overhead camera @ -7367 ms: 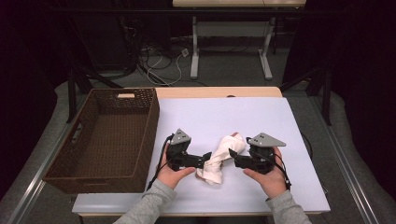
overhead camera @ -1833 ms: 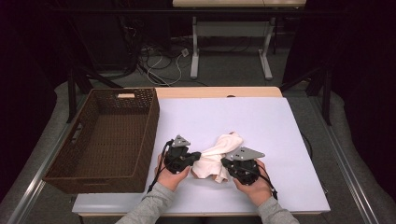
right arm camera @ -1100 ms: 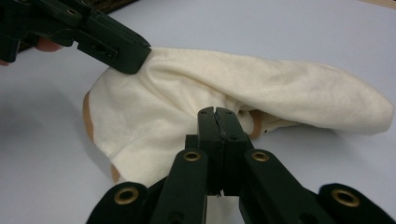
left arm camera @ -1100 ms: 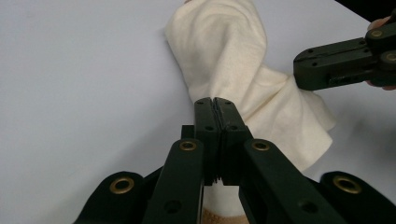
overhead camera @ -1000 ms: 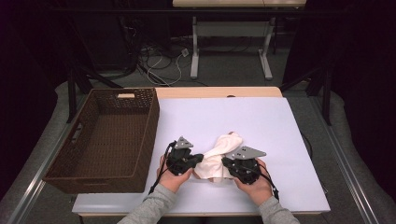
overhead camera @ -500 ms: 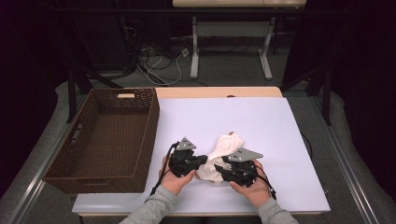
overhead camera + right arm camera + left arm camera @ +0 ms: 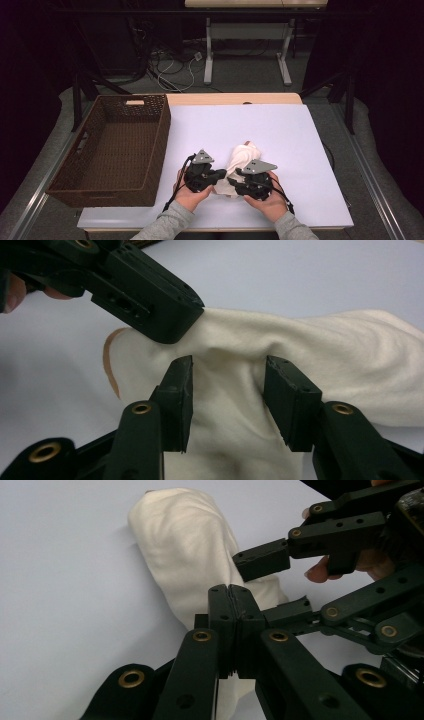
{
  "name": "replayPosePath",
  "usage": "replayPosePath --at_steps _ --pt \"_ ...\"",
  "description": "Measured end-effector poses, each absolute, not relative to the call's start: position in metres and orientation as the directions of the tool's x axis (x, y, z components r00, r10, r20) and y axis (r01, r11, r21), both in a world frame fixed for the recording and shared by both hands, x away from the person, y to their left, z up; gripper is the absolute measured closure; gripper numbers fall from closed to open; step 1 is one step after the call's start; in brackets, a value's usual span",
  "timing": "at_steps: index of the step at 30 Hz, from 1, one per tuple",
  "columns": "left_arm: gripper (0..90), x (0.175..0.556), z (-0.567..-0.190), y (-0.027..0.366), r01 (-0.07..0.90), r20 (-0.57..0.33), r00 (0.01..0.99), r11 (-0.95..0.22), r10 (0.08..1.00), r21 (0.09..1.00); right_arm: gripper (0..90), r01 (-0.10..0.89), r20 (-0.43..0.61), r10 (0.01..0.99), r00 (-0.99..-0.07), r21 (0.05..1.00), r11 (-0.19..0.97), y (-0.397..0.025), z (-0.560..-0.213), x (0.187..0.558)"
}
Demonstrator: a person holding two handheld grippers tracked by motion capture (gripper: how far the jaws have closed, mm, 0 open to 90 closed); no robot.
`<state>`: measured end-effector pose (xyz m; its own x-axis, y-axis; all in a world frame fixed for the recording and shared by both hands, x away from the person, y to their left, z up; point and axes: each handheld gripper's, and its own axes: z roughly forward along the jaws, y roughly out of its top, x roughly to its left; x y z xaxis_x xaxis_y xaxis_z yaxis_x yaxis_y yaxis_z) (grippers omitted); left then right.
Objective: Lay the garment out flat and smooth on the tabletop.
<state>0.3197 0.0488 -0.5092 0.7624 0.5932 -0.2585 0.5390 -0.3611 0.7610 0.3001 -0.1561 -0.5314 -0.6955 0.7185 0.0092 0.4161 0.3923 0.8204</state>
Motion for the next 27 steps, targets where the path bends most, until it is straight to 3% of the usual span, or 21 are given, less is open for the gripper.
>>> replayPosePath --at_steps 5,17,27 --pt "89.6 0.3173 -0.51 0.0456 0.544 -0.268 0.763 -0.359 0.588 0.759 59.5 0.399 -0.013 0.713 -0.701 0.821 0.408 -0.1537 -0.5324 0.3002" --pt "89.7 0.3169 -0.5107 0.0446 0.543 -0.266 0.767 -0.369 0.584 0.755 87.4 0.391 -0.019 0.704 -0.709 0.821 0.416 -0.1521 -0.5312 0.299" --pt "87.2 0.3185 -0.5086 0.0484 0.536 -0.265 0.764 -0.351 0.588 0.767 90.0 0.368 -0.03 0.715 -0.698 0.842 0.395 -0.157 -0.5246 0.2975"
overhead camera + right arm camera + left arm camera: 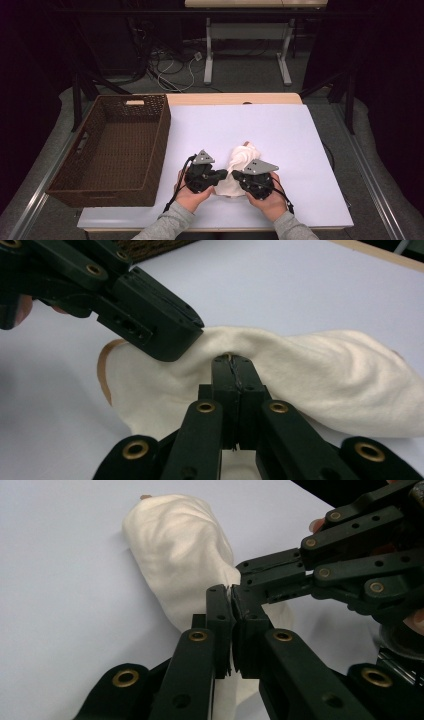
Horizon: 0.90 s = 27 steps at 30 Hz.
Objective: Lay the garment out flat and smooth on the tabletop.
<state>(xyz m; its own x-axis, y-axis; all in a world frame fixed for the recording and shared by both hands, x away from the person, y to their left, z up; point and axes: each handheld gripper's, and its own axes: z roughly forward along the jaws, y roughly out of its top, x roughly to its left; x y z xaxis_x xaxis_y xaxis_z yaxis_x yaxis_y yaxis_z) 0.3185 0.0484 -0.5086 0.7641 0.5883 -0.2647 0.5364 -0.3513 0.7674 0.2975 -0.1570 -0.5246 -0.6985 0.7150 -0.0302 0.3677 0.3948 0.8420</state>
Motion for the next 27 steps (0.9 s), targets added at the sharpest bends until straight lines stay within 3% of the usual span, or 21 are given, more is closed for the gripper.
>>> replayPosePath --at_steps 8,19,27 --pt "82.7 0.319 -0.507 0.051 0.539 -0.272 0.757 -0.334 0.594 0.773 90.0 0.363 -0.026 0.73 -0.682 0.856 0.369 -0.164 -0.519 0.297" --pt "61.6 0.323 -0.506 0.057 0.529 -0.263 0.745 -0.302 0.613 0.793 90.0 0.358 -0.003 0.775 -0.631 0.886 0.295 -0.182 -0.51 0.3" --pt "57.2 0.325 -0.511 0.055 0.54 -0.262 0.733 -0.304 0.628 0.785 90.0 0.358 0.022 0.821 -0.571 0.907 0.224 -0.204 -0.504 0.305"
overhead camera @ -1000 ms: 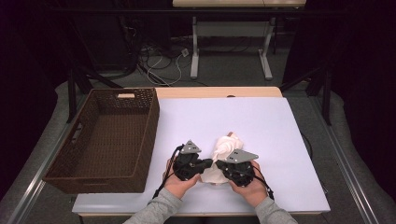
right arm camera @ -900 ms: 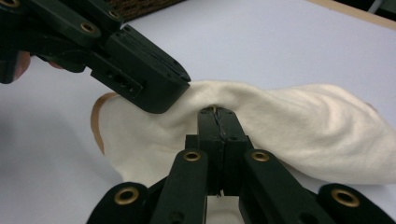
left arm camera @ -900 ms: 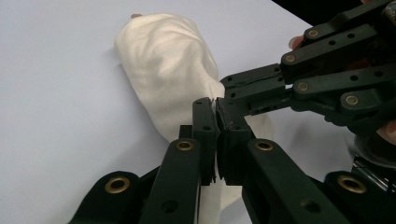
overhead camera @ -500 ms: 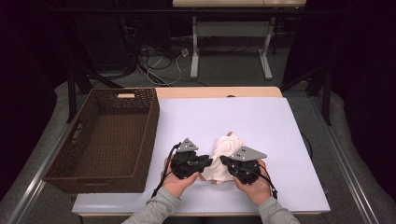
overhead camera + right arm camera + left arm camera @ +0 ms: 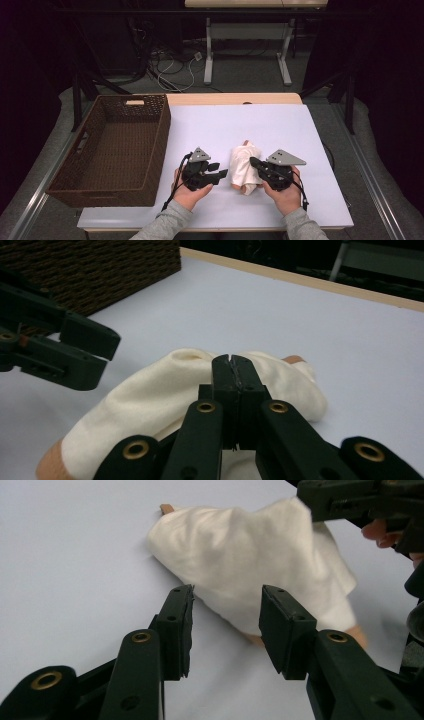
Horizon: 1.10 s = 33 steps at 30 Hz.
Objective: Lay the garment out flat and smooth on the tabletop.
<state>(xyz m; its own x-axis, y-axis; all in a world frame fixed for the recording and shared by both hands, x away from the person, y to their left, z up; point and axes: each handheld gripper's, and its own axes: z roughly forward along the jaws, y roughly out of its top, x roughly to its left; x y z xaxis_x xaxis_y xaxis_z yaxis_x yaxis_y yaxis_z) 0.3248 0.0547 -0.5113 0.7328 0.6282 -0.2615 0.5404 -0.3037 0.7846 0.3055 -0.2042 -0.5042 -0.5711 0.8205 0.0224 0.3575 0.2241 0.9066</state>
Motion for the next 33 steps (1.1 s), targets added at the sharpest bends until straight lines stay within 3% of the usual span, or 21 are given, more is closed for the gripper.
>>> replayPosePath --at_steps 8,16,24,33 --pt "55.9 0.326 -0.512 0.055 0.538 -0.253 0.732 -0.309 0.633 0.785 90.0 0.415 0.057 0.872 -0.486 0.893 0.173 -0.231 -0.51 0.317" --pt "52.4 0.327 -0.513 0.056 0.538 -0.248 0.726 -0.305 0.641 0.786 90.0 0.542 0.11 0.891 -0.44 0.824 0.166 -0.248 -0.529 0.334" --pt "48.8 0.328 -0.512 0.058 0.537 -0.247 0.718 -0.293 0.65 0.791 83.8 0.514 0.105 0.885 -0.453 0.842 0.163 -0.249 -0.517 0.325" --pt "45.1 0.329 -0.511 0.059 0.534 -0.24 0.705 -0.277 0.667 0.799 70.0 0.457 0.075 0.873 -0.481 0.872 0.177 -0.244 -0.5 0.312"
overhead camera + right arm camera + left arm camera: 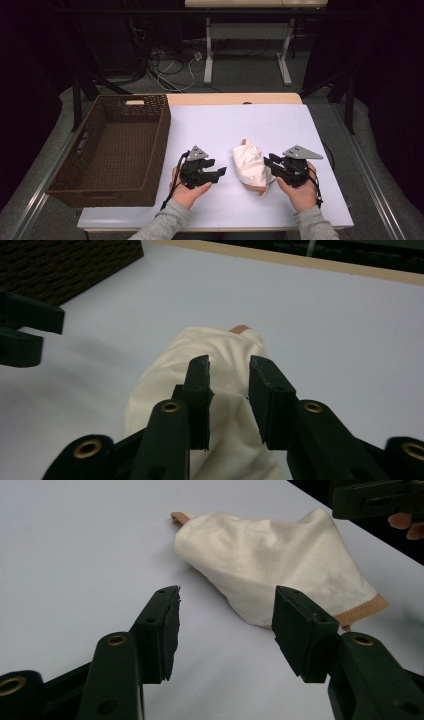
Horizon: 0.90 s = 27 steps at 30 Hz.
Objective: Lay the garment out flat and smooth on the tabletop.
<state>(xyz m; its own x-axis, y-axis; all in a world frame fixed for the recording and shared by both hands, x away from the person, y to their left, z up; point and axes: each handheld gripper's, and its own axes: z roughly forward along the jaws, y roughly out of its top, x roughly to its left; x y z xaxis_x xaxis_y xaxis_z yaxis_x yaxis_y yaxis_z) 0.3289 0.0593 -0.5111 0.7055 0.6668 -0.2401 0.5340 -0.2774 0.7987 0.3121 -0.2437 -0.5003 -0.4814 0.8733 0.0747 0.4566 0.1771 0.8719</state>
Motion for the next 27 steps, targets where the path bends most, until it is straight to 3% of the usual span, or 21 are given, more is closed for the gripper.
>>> replayPosePath --at_steps 16,27 --pt "33.6 0.331 -0.512 0.063 0.506 -0.174 0.689 -0.295 0.704 0.811 54.9 0.402 0.023 0.8 -0.599 0.873 0.276 -0.207 -0.5 0.305" --pt "34.0 0.332 -0.512 0.066 0.468 -0.147 0.706 -0.302 0.692 0.83 51.9 0.351 -0.138 0.742 -0.656 0.814 0.462 -0.178 -0.521 0.311"
